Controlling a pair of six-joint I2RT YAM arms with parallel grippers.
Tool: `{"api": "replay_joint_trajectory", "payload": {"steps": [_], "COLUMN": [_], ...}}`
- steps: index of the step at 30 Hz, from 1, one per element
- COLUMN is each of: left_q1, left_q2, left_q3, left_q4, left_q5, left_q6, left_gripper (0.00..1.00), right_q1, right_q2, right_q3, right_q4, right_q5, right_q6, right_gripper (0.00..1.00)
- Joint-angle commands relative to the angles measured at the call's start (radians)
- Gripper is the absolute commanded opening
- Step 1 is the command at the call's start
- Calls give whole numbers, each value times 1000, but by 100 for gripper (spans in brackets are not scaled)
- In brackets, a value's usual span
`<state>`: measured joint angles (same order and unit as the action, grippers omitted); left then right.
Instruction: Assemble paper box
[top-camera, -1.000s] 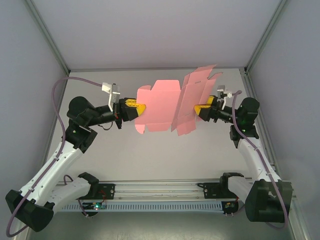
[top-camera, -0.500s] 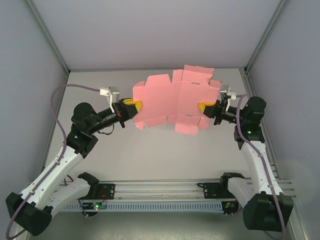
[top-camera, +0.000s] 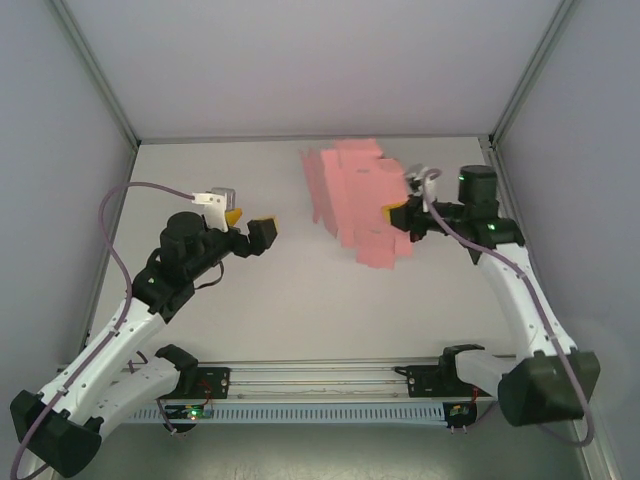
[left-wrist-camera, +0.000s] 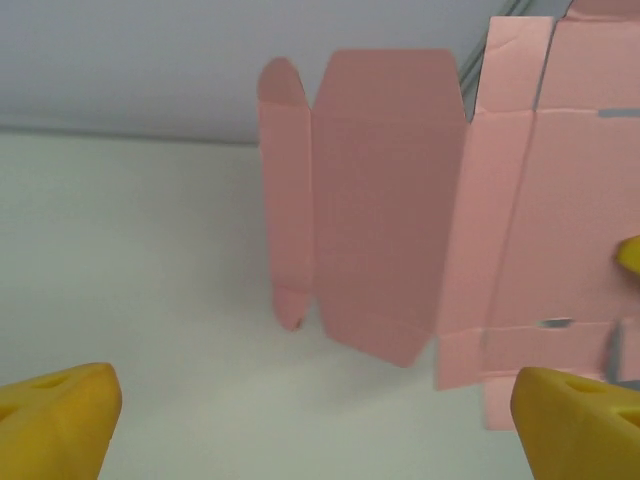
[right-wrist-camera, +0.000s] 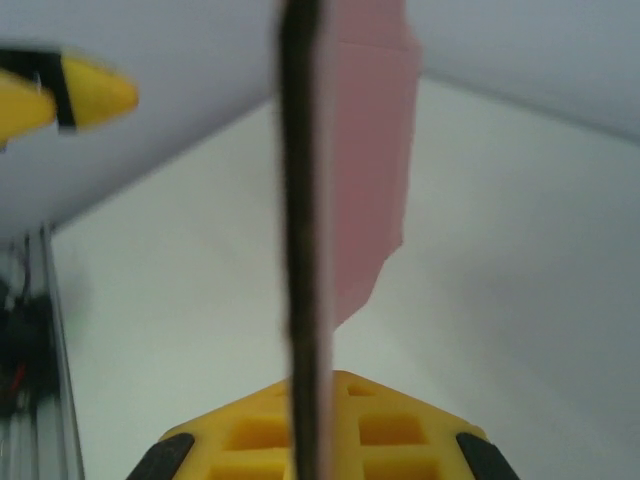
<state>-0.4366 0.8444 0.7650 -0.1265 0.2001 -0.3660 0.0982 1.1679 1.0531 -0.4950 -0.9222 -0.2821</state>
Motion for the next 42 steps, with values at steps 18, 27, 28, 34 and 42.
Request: {"api": "replay_joint_trajectory", "payload": {"steps": [18,27,28,34,42], "left_q1": [13,18,18,19,22], "left_q2": [529,555,550,531,535], "left_q3": [416,333,321,258,224], "left_q4": [-164,-58,-58,-15,76], "left_q5": [505,428,429,433,412], "left_q6": [470,466,469,458,399], "left_gripper": [53,0,0,0,0], "right_q1": [234,230,228,222,232], "right_q2": [522,473,460,445,481], "right_q3": [588,514,501,471,418], "right_q4": [-902,-625,-597,-611,-628], "right_q5": [270,459,479,424,374], "right_q6": [-715,-485,-472,-521,-583], "right_gripper": [0,29,29,21,11]}}
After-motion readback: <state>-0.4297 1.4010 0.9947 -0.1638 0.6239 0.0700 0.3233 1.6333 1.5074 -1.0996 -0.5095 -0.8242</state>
